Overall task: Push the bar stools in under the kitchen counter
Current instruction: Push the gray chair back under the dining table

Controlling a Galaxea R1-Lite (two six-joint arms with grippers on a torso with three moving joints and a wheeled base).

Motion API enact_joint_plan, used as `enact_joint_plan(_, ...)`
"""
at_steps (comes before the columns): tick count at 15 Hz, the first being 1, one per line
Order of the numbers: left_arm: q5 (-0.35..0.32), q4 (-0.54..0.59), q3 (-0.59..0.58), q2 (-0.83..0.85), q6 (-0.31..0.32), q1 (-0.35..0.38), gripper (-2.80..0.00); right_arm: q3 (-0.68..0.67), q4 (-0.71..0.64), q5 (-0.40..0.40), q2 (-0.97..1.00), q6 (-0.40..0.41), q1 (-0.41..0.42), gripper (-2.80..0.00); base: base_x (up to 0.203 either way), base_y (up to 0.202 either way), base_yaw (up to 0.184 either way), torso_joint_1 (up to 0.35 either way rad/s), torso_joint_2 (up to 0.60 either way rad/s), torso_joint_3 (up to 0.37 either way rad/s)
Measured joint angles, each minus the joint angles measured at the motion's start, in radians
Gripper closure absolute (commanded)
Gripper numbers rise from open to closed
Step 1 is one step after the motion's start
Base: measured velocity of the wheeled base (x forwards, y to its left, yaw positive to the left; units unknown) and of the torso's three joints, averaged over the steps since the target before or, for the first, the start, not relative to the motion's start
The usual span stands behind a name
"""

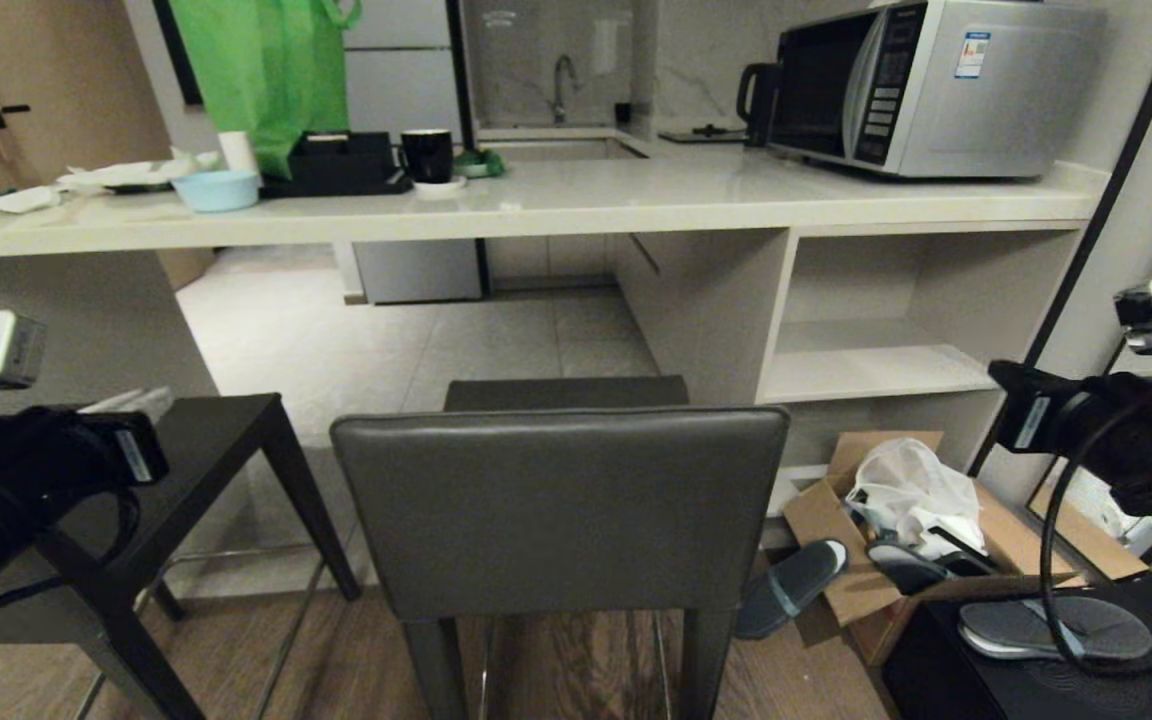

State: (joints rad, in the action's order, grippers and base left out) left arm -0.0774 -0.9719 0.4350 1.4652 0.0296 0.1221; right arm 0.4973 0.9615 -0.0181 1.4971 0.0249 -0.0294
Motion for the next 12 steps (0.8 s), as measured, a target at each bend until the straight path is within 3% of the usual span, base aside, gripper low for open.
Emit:
enact_joint_plan(6,-0.025,0.407,-0.002,-0.466,-0.005,-0.006,0.0,-0.026,-0.409,0.031,-0.481,0.005,-0.013,0.0,0.0,0.0,0.0,0.0,0.0,0.0)
enact_joint_plan(12,-0.213,0.904,0.031,-1.008,-0.007,-0.036,0.0,0.056,-0.933,0.113,-0.985,0.021,-0.025,0.0,0.0,0.0,0.0,0.0,0.0,0.0)
